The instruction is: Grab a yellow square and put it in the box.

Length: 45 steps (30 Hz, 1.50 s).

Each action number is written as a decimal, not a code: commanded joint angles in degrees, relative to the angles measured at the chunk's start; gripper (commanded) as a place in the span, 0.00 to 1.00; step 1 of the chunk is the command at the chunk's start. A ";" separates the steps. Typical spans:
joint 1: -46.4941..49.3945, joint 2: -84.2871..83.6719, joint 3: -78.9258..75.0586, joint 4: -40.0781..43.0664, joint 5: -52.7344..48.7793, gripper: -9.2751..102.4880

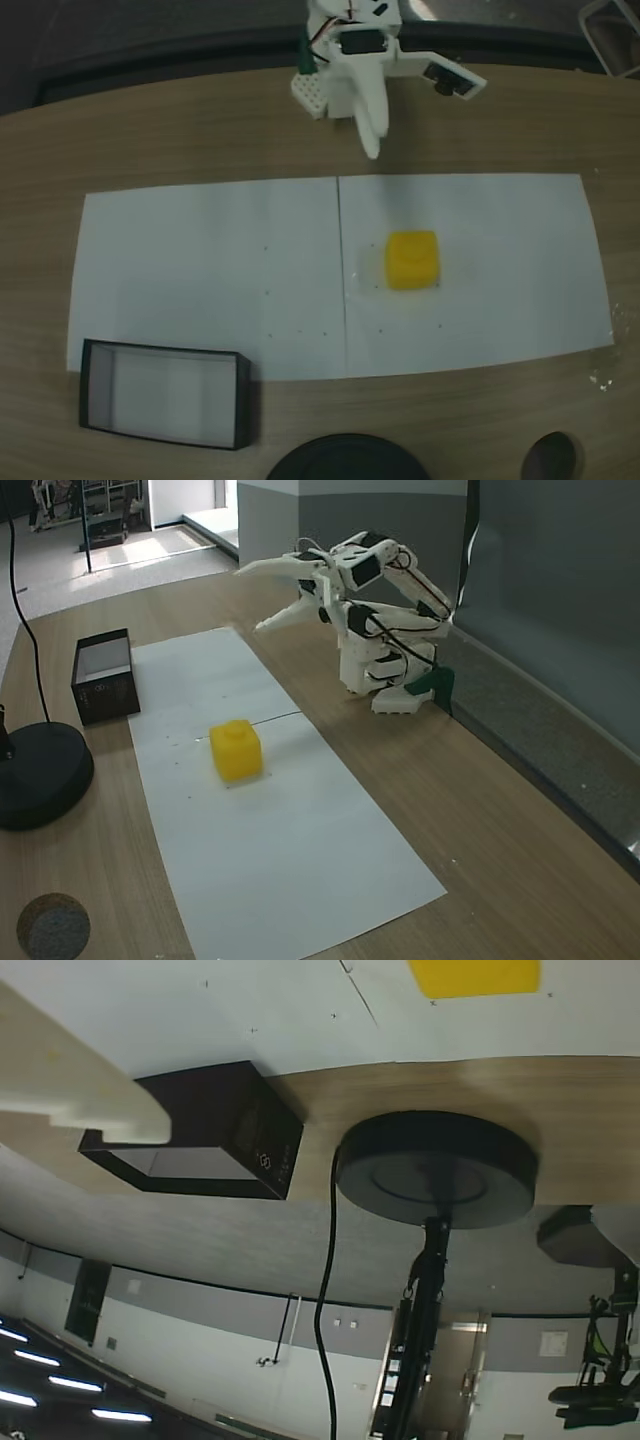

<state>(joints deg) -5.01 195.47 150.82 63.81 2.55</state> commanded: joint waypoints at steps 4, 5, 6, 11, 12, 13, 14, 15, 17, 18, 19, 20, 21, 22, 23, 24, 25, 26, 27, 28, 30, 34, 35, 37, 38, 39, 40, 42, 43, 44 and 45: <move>-7.29 -22.76 -19.42 8.00 -0.18 0.45; -8.70 -27.69 -22.94 9.14 -0.18 0.45; -10.20 -32.78 -26.37 10.72 0.09 0.45; -15.29 -57.04 -41.57 21.80 0.09 0.45; -15.12 -61.00 -43.68 22.94 0.00 0.45; -14.50 -64.51 -45.62 23.99 -0.09 0.45; -13.71 -67.41 -46.93 24.43 -0.09 0.45; -13.10 -69.87 -47.72 24.43 -0.09 0.45; -12.30 -74.36 -48.87 24.26 -0.09 0.45; -12.22 -76.11 -48.96 24.17 -0.09 0.45; -12.39 -77.96 -49.04 24.17 -0.09 0.45; -12.66 -79.72 -49.04 24.08 -0.09 0.45; -12.66 -81.30 -49.04 23.82 -0.09 0.45; -12.39 -82.71 -48.96 22.94 0.09 0.45; -12.04 -84.11 -48.96 22.06 0.26 0.45; -11.51 -85.43 -48.96 21.01 0.35 0.45; -10.90 -86.75 -48.96 20.13 0.44 0.45; -10.55 -88.15 -48.96 19.34 0.44 0.45; -10.20 -89.47 -48.96 18.54 0.44 0.45; -9.84 -90.70 -48.96 17.75 0.44 0.45; -9.40 -93.16 -48.96 16.08 0.44 0.45; -8.88 -97.03 -48.96 13.89 0.53 0.45; -8.96 -97.73 -48.96 13.45 0.53 0.45; -9.40 -98.96 -48.96 12.74 0.53 0.45; -9.49 -99.49 -48.96 12.66 0.53 0.45; -9.58 -100.11 -49.04 11.87 0.53 0.45; -9.58 -100.72 -48.96 11.25 0.53 0.45; -9.23 -101.95 -48.96 10.37 0.53 0.45; -9.23 -102.57 -48.96 10.11 0.53 0.45; -9.23 -103.10 -48.96 9.93 0.53 0.45; -9.49 -103.54 -49.04 9.76 0.53 0.45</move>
<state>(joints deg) -14.24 91.67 104.85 74.00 2.64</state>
